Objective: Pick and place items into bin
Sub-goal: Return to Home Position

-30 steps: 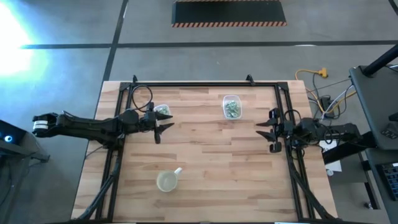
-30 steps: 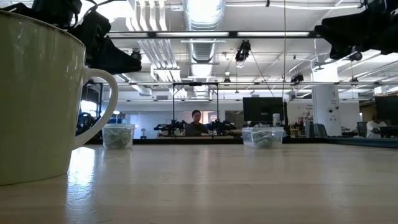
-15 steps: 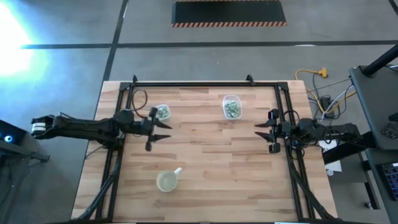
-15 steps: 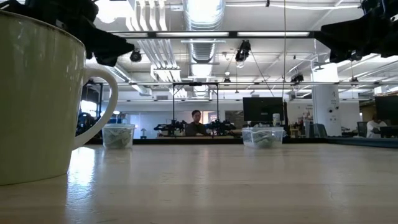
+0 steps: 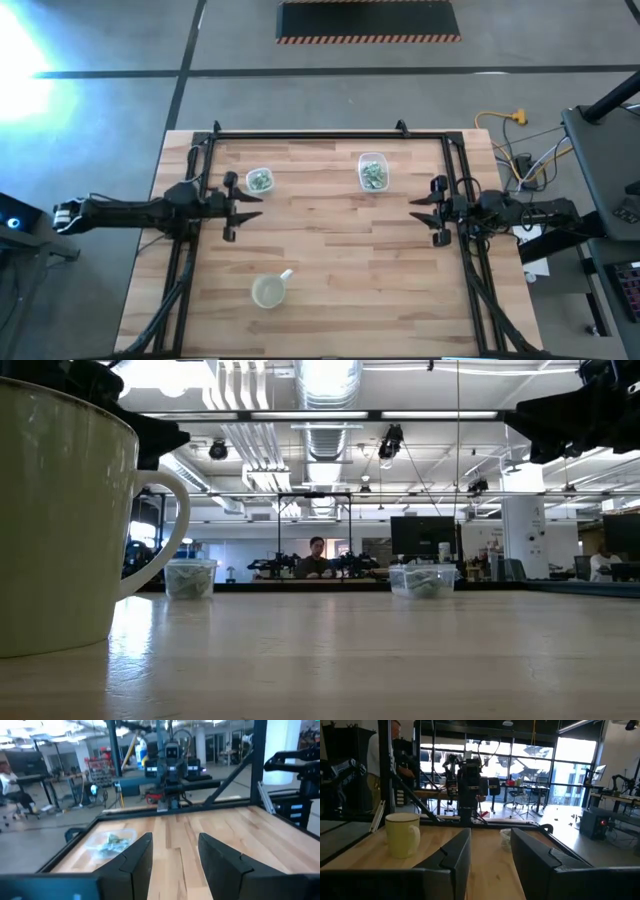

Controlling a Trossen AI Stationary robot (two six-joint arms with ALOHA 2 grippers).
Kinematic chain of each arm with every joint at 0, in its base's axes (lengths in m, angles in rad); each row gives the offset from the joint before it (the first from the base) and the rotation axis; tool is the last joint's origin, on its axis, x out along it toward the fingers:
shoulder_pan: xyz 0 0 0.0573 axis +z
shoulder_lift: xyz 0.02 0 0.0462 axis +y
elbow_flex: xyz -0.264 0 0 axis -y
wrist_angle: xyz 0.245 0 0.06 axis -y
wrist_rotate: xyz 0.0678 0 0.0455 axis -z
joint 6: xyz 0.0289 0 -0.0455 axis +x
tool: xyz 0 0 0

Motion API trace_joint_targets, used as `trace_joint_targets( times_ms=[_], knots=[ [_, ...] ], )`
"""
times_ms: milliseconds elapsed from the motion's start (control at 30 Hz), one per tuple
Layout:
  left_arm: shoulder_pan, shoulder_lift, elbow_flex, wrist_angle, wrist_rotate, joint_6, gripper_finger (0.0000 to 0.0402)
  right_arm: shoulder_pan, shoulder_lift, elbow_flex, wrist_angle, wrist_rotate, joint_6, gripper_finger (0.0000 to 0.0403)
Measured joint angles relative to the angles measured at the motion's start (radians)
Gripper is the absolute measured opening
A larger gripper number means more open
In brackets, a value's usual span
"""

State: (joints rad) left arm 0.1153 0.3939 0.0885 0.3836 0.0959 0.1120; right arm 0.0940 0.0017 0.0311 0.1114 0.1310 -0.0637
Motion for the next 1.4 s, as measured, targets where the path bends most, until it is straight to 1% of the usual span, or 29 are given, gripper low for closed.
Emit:
trace_joint_targets(
  times_ms=[167, 267, 467, 633, 833, 1100, 1200, 1400],
  knots=[
    [0.0, -0.108, -0.052, 0.001, 0.002, -0.001, 0.0143, 0.0, 0.0, 0.0, -0.004, 0.0, 0.005, 0.0124],
    [0.0, -0.173, -0.065, -0.03, 0.003, -0.02, 0.0143, 0.0, 0.0, 0.0, -0.004, 0.0, 0.005, 0.012],
    [-0.002, -0.25, -0.079, -0.08, 0.002, -0.062, 0.0143, 0.0, 0.0, 0.0, -0.004, 0.0, 0.004, 0.0119],
    [-0.029, -0.264, -0.08, -0.087, -0.003, -0.076, 0.0143, 0.0, 0.0, 0.0, -0.004, 0.0, 0.004, 0.0123],
    [-0.079, -0.238, -0.08, -0.09, -0.031, -0.068, 0.0143, 0.0, 0.0, 0.0, -0.004, 0.0, 0.004, 0.0118],
    [-0.157, -0.215, -0.081, -0.131, -0.053, 0.029, 0.0143, 0.0, 0.001, 0.0, -0.005, 0.0, 0.009, 0.0119],
    [-0.161, -0.237, -0.081, -0.165, -0.054, 0.052, 0.0143, 0.0, 0.001, -0.001, -0.007, 0.0, 0.012, 0.0121],
    [-0.161, -0.337, -0.081, -0.335, -0.052, 0.051, 0.0143, 0.0, 0.001, -0.001, -0.01, 0.0, 0.012, 0.0122]
  ],
)
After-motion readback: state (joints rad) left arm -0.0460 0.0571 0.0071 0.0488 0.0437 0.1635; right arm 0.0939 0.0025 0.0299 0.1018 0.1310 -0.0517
